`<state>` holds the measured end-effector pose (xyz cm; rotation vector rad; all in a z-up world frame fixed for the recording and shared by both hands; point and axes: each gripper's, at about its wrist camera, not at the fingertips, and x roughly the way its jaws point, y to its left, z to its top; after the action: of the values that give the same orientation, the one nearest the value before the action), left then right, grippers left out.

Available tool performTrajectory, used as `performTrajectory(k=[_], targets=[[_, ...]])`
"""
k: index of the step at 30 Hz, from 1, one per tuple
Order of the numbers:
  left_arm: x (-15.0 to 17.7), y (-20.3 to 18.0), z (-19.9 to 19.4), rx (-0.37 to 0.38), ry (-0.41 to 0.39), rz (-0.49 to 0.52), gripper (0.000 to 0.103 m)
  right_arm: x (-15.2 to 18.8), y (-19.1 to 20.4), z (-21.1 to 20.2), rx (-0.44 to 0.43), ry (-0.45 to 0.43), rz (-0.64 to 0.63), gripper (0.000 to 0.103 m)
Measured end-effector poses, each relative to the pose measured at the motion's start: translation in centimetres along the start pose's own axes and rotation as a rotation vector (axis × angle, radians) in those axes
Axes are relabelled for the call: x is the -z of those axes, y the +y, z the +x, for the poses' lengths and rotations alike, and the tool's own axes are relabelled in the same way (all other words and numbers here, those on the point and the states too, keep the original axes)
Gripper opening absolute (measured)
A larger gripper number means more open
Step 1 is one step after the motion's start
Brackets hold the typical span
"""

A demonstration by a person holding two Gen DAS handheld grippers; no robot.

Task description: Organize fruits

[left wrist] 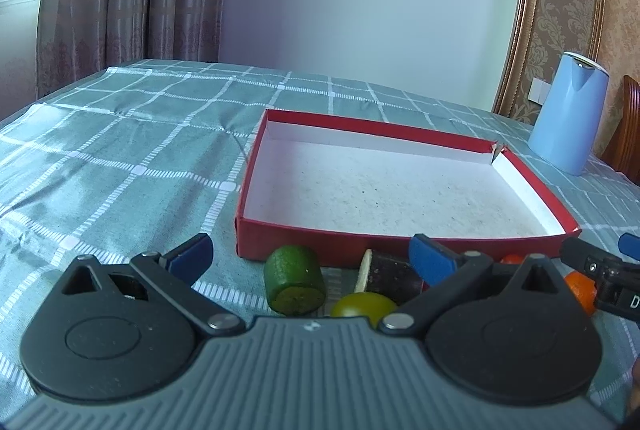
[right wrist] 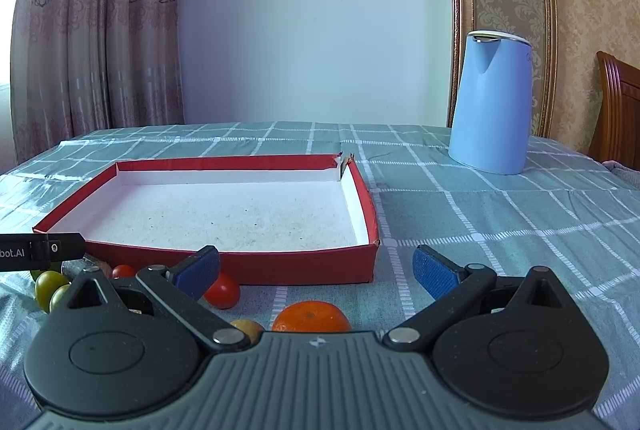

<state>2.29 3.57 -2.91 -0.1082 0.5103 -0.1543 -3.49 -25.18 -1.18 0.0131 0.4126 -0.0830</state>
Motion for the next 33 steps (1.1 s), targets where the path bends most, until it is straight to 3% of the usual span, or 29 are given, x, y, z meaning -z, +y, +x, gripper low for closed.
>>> performTrajectory(k=[9, 14, 18, 21, 29, 32, 33], targets=[[0.1, 0.1, 0.0, -0.001, 0.001, -0.005, 0.103, 0.1, -0.2, -0.1, -0.009, -0.014, 0.012, 0.103], [0.1, 0.3, 0.1, 0.008, 0.006, -0.017, 0.103, 0.6, -3.0, -2.4, -0.006, -0.051, -0.004, 0.103], [0.1, 0.3, 0.0, 0.018, 0.006, -0.012, 0.103, 1.7, -5.8, -3.9, -0.008, -0.011, -0.016, 0.103], [0.1, 0.3, 0.0, 0.020, 0.004, -0.014, 0.103, 2.5, -6.7, -4.0, -0.064, 0.052, 0.020, 0.103], [0.1, 0.2, 0.0, 0.024, 0.010, -0.013, 0.103, 2.4, -4.8, -2.6, -0.097, 0.067, -0.029, 0.102], [0.1, 0.2, 0.0, 0.022, 0.010, -0.015, 0.103, 2.0, -3.7, -1.0, -0.103, 0.122, -0.076, 0.096], [0.1, 0.2, 0.0, 0.022, 0.011, -0.016, 0.103, 1.8, -3.7, -0.4, -0.125, 0.155, -0.073, 0.088]])
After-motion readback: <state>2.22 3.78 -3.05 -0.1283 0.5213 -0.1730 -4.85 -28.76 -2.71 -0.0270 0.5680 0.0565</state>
